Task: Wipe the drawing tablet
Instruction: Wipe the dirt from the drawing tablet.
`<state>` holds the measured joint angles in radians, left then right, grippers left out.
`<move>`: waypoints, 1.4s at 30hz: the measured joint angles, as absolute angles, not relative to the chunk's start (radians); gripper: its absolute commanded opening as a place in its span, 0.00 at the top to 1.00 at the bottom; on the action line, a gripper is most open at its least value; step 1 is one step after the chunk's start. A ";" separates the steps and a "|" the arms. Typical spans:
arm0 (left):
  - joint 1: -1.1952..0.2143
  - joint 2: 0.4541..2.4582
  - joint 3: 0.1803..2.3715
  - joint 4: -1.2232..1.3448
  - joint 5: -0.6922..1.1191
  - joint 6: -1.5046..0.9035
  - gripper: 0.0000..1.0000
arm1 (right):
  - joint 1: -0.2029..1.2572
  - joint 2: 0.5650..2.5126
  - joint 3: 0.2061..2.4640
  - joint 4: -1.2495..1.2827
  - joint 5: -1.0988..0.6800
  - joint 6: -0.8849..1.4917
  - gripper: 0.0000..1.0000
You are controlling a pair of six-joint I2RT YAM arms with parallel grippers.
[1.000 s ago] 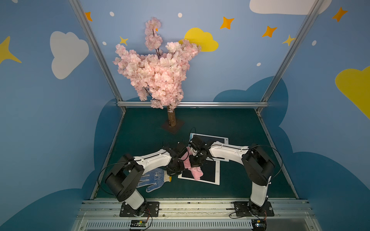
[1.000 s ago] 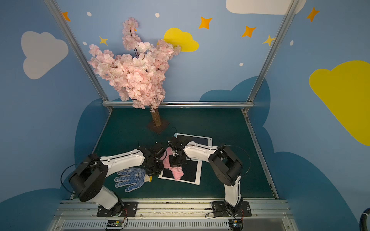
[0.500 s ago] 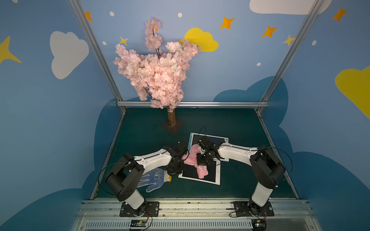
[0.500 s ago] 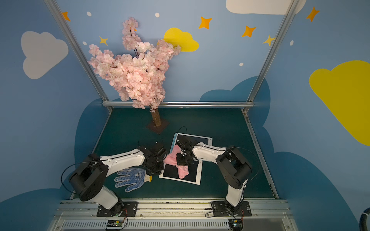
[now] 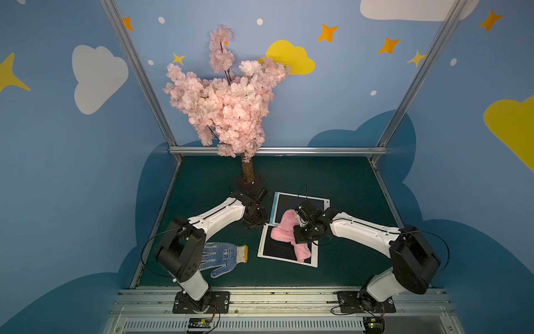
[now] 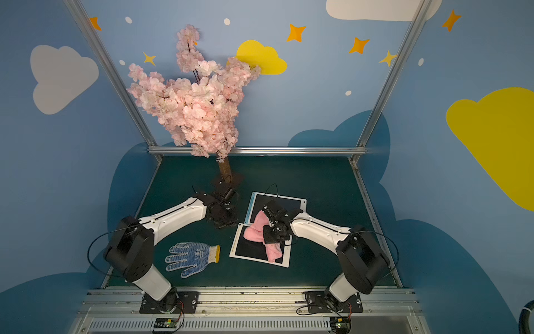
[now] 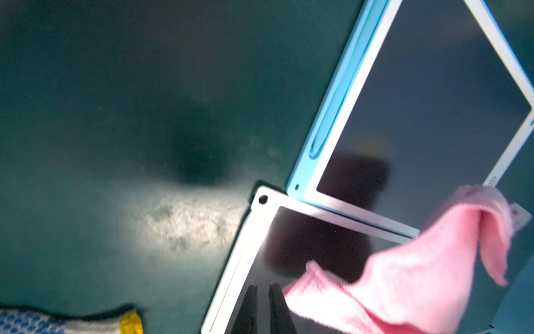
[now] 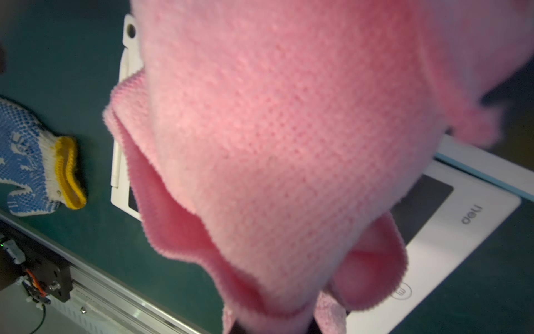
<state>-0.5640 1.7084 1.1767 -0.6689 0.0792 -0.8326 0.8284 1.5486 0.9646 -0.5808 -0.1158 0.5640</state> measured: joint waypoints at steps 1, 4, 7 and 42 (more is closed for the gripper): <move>-0.564 1.741 1.192 -0.668 0.080 -0.819 0.87 | 0.838 1.547 0.965 -0.587 -0.114 0.561 1.00; -0.564 1.819 1.227 -0.666 0.081 -0.788 0.82 | 0.863 1.547 0.963 -0.597 -0.113 0.560 1.00; -0.564 1.864 1.253 -0.666 0.076 -0.758 0.77 | 0.880 1.547 0.960 -0.601 -0.113 0.561 1.00; -0.556 1.936 1.292 -0.661 0.029 -0.690 0.84 | 0.906 1.567 0.959 -0.603 -0.109 0.564 1.00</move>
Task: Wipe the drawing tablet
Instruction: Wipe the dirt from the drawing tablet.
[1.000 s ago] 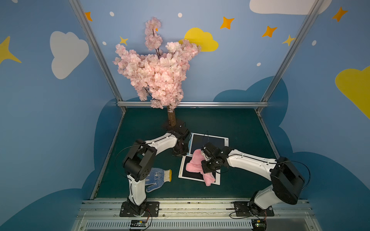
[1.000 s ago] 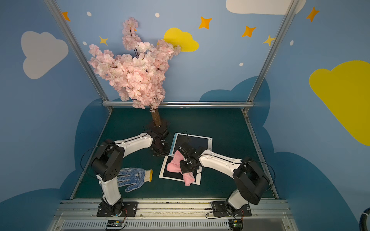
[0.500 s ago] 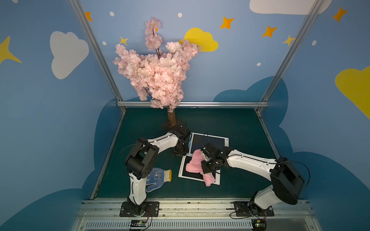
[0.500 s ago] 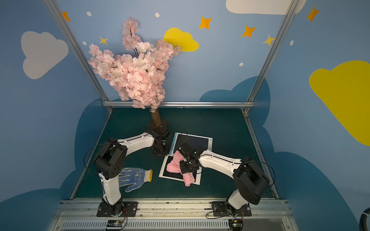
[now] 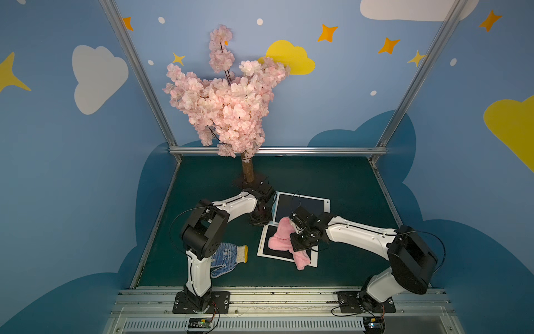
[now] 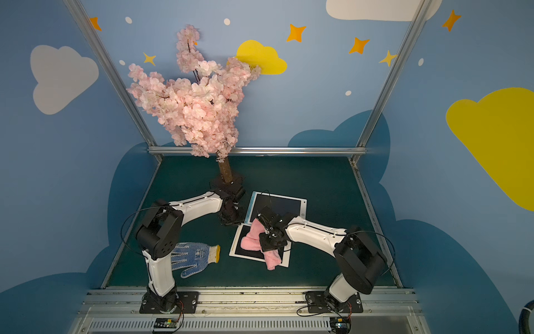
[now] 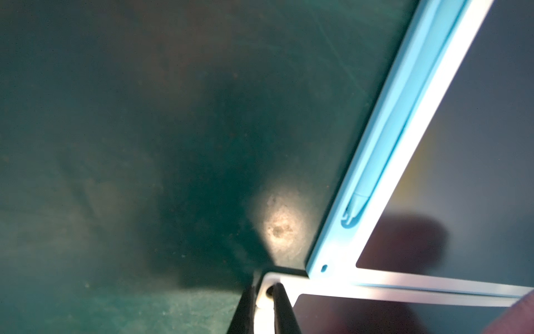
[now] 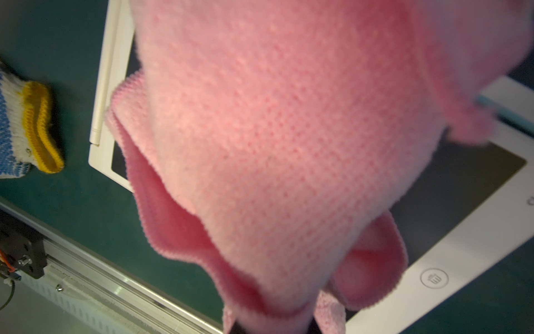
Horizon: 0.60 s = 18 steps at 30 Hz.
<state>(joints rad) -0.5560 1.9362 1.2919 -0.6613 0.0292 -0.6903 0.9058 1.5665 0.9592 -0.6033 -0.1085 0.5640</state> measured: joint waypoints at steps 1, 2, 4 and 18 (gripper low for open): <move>-0.554 1.936 1.292 -0.662 0.030 -0.687 0.85 | 0.906 1.567 0.959 -0.603 -0.109 0.564 1.00; -0.554 1.936 1.292 -0.662 0.030 -0.684 0.84 | 0.906 1.567 0.959 -0.603 -0.109 0.564 1.00; -0.554 1.936 1.292 -0.662 0.031 -0.681 0.83 | 0.905 1.567 0.959 -0.603 -0.109 0.564 1.00; -0.601 1.809 1.211 -0.680 0.036 -0.685 0.78 | 0.888 1.602 0.959 -0.603 -0.116 0.562 1.00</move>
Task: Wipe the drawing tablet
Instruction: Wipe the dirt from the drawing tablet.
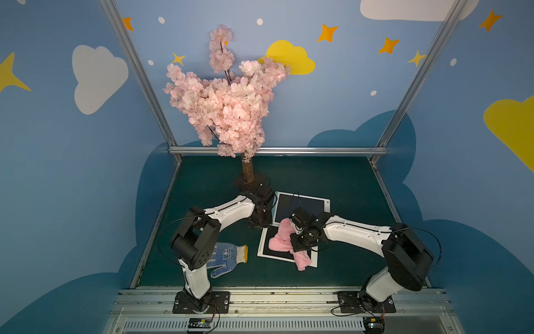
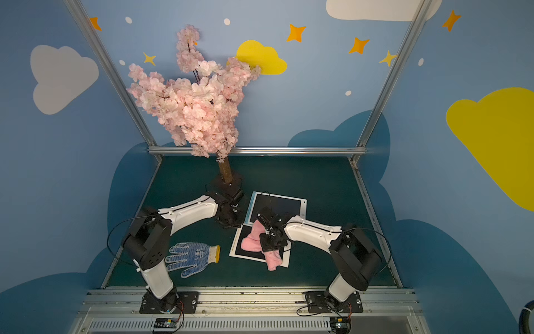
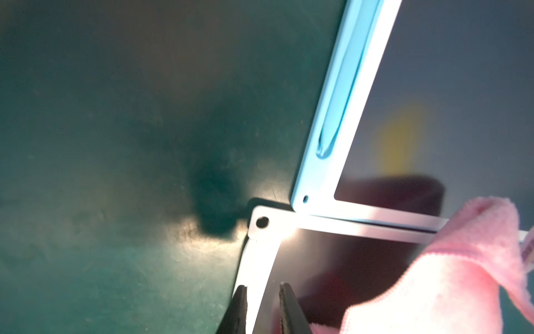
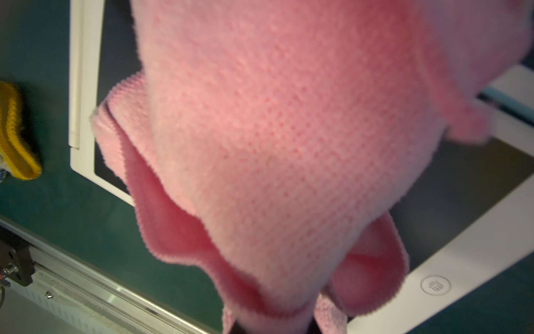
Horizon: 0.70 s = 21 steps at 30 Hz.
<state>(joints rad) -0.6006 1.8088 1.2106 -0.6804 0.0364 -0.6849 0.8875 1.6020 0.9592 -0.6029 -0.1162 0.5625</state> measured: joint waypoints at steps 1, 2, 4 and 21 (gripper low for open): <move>-0.601 1.810 1.203 -0.680 0.037 -0.685 0.79 | 0.886 1.602 0.959 -0.603 -0.117 0.562 1.00; -0.601 1.812 1.194 -0.681 0.038 -0.685 0.79 | 0.885 1.602 0.959 -0.603 -0.117 0.562 1.00; -0.601 1.818 1.179 -0.682 0.038 -0.685 0.80 | 0.884 1.602 0.959 -0.603 -0.117 0.561 1.00; -0.596 1.837 1.149 -0.654 0.067 -0.692 0.81 | 1.008 1.654 1.023 -0.572 -0.140 0.490 1.00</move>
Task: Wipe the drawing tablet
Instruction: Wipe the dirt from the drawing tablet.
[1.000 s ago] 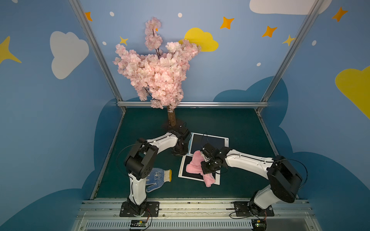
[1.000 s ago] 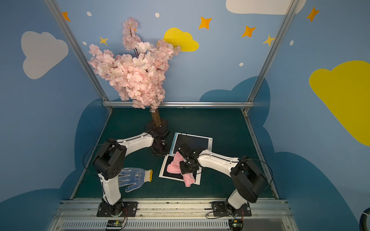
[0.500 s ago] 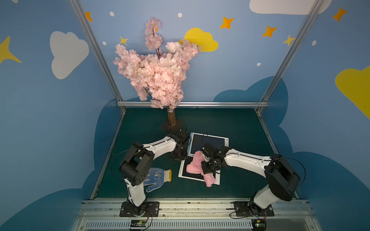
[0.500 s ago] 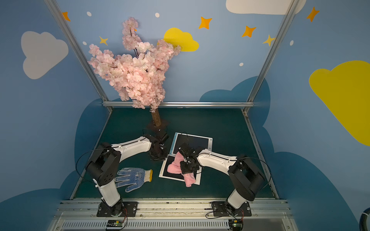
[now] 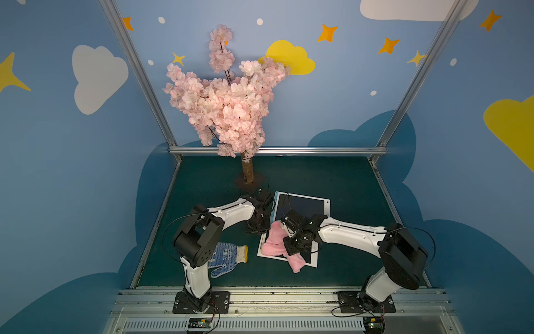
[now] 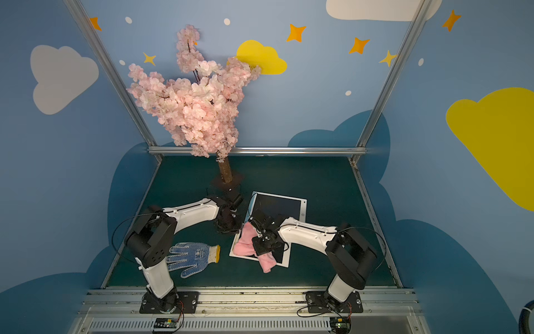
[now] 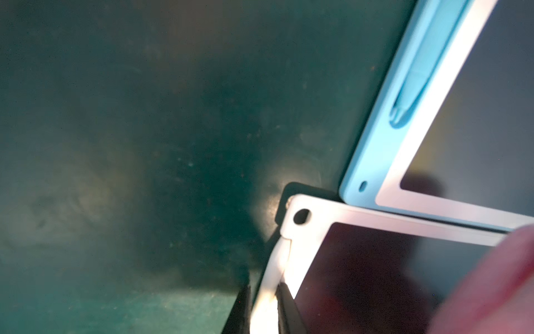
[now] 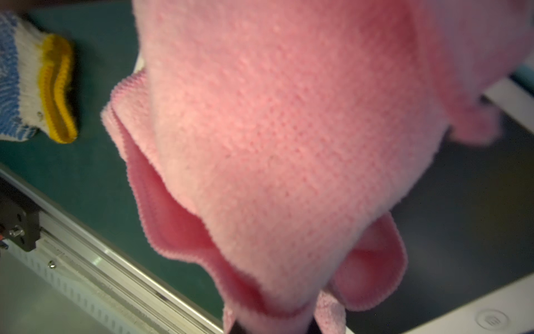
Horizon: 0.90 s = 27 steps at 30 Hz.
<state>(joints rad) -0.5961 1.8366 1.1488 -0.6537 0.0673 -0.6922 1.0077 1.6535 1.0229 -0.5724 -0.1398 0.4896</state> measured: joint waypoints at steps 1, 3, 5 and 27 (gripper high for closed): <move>-0.596 1.836 1.148 -0.651 0.069 -0.693 0.81 | 1.027 1.671 1.037 -0.567 -0.140 0.489 1.00; -0.596 1.835 1.144 -0.649 0.072 -0.694 0.81 | 1.067 1.716 1.077 -0.556 -0.134 0.501 1.00; -0.586 1.827 1.134 -0.648 0.076 -0.696 0.81 | 1.085 1.761 1.114 -0.575 -0.104 0.521 1.00; -0.562 1.810 1.103 -0.611 0.098 -0.730 0.81 | 1.056 1.538 0.839 -0.463 0.010 0.562 1.00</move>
